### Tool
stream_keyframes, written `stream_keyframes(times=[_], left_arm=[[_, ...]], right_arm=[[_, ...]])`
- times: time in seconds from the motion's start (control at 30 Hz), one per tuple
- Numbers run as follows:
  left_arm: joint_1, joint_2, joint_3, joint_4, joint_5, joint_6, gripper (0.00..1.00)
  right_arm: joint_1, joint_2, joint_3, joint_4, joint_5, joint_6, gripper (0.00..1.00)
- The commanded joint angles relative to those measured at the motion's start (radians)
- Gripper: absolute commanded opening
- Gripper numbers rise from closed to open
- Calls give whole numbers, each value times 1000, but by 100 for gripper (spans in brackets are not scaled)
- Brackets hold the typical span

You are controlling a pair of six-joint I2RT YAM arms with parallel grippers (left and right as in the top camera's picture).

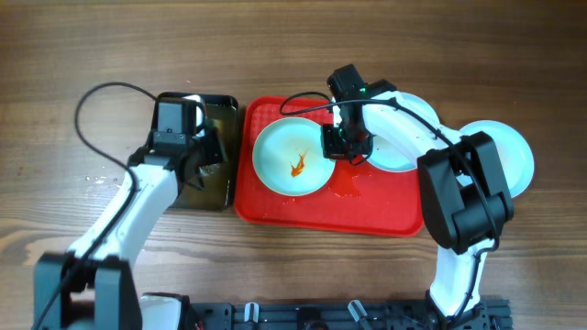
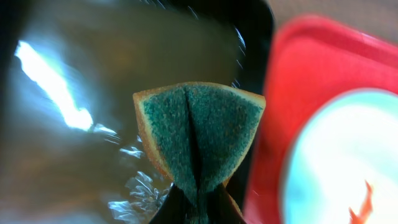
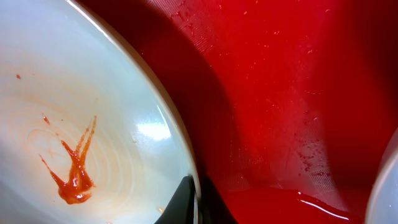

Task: Clean dirty plates on tray and stack at the side
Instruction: 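Carry the sponge with the left gripper to the left plate, then scrub the left plate with the sponge while the right gripper holds it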

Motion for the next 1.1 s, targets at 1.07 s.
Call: stream_keyframes(times=[1.07], left_arm=[[-214, 425, 3, 299, 321, -443, 4]], right_arm=[[-5, 26, -16, -11, 115, -29, 4]])
